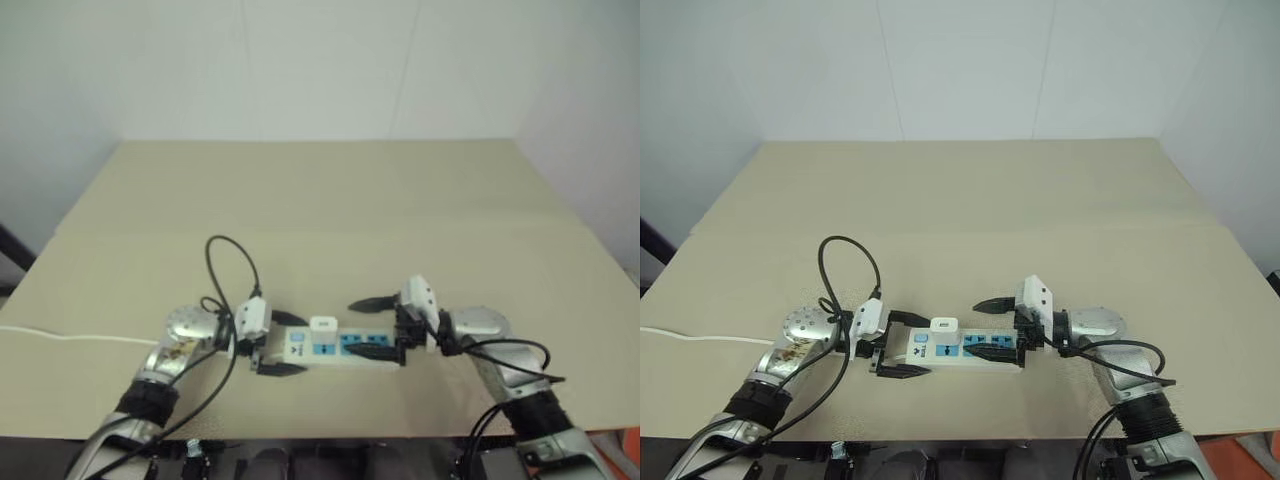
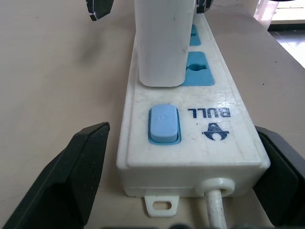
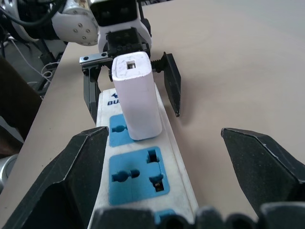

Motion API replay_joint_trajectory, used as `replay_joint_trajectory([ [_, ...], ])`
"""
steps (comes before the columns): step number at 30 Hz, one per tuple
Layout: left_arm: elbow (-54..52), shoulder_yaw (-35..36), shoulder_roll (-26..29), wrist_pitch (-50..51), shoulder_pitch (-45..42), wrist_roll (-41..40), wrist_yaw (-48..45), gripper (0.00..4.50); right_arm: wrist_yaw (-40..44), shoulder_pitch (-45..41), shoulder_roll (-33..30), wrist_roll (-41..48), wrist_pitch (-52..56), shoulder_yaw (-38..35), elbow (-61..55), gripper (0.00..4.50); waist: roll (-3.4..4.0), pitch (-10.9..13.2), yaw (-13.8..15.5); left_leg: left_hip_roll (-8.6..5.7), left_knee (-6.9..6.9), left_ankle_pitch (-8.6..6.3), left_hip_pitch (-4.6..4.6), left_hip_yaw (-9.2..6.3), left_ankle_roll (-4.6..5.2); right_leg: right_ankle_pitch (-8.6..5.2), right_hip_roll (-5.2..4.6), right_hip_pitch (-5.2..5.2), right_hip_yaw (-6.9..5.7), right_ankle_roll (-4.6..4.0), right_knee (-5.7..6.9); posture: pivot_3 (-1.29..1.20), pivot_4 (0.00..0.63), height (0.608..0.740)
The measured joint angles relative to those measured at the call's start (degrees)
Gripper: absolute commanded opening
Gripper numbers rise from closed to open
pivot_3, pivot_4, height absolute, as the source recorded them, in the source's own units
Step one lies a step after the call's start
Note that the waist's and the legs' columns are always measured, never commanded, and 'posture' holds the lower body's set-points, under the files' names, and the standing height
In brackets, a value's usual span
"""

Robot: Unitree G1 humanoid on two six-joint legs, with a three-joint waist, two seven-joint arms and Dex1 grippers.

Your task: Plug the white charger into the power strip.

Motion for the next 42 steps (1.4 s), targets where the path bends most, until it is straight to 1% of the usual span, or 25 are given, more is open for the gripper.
replay_joint_trajectory([
  [8, -2.33, 0.36, -0.16, 2.11, 1.21, -0.09, 0.58, 4.48, -0.16, -1.93, 1.48, 1.04, 3.28, 0.48, -2.38, 4.5, 0.0, 0.02, 0.0, -0.01, 0.0, 0.01, -0.03, 0.0, -0.02, 0.03, 0.0, -0.04, 0.0, -0.03, -0.01, 0.0, 0.15, 0.74],
  [14, -7.8, 0.76, 0.93, 5.38, 3.94, -2.04, 0.78, 4.48, -0.29, -2.85, 0.92, 2.01, 6.63, 0.41, -6.29, 4.5, -0.02, 0.22, -0.38, 0.02, 0.0, 0.01, -0.07, 0.0, -0.02, 0.03, 0.02, -0.1, 0.0, -0.03, 0.02, 0.0, 0.15, 0.74],
  [19, -13.83, 4.88, 5.58, 8.97, 5.67, -5.06, 1.65, 4.48, -0.88, -2.59, -1.98, 3.28, 8.09, -2.4, -8.2, 4.5, -0.02, 0.32, -0.63, 0.06, 0.0, 0.01, -0.07, 0.0, -0.03, 0.04, 0.04, -0.12, 0.0, -0.06, 0.03, 0.0, 0.15, 0.74],
  [22, -18.5, 8.93, 9.14, 12.05, 7.4, -8.08, 2.5, 4.48, -1.21, -0.97, -4.83, 4.19, 8.47, -6.14, -9.4, 4.5, -0.01, 0.4, -0.59, 0.17, 0.0, 0.01, -0.08, 0.0, -0.03, 0.04, 0.05, -0.12, 0.0, -0.06, 0.02, 0.0, 0.15, 0.74],
  [26, -22.16, 14.82, 13.72, 15.84, 9.65, -11.43, 3.69, 4.48, -1.18, 1.4, -9.45, 5.64, 8.68, -11.64, -9.86, 4.5, -0.01, 0.47, -0.59, 0.18, 0.0, 0.01, -0.08, 0.03, -0.02, 0.04, 0.05, -0.11, 0.0, -0.06, 0.01, 0.0, 0.15, 0.74],
  [29, -24.71, 18.99, 17.23, 18.58, 12.78, -13.99, 3.91, 4.48, -0.68, 4.35, -13.36, 7.56, 9.58, -15.52, -11.18, 4.5, -0.01, 0.51, -0.61, 0.24, 0.0, 0.01, -0.08, 0.07, -0.02, 0.04, 0.07, -0.11, 0.01, -0.06, 0.01, 0.0, 0.15, 0.74],
  [34, -27.06, 24.38, 22.33, 21.51, 17.71, -16.97, 2.26, 4.48, 1.02, 9.96, -17.84, 9.22, 10.24, -19.73, -12.72, 4.5, -0.01, 0.57, -0.61, 0.29, 0.0, 0.01, -0.07, 0.14, -0.02, 0.06, 0.09, -0.08, 0.0, -0.1, 0.03, 0.0, 0.15, 0.74],
  [37, -27.11, 26.23, 23.09, 22.05, 18.63, -17.5, 2.33, 4.48, 1.29, 12.12, -19.06, 9.8, 10.43, -21.21, -13.2, 4.5, -0.01, 0.58, -0.58, 0.32, 0.01, 0.01, -0.01, 0.17, -0.03, 0.09, 0.1, -0.02, 0.01, -0.14, 0.03, 0.0, 0.15, 0.74],
  [42, -27.8, 26.45, 23.07, 22.25, 19.33, -17.97, 2.52, 4.48, 1.22, 13.24, -19.52, 9.9, 10.43, -22.08, -13.26, 4.5, -0.01, 0.58, -0.62, 0.34, 0.03, 0.03, -0.01, 0.21, -0.05, 0.11, 0.14, -0.04, 0.02, -0.17, 0.04, 0.0, 0.15, 0.74],
])
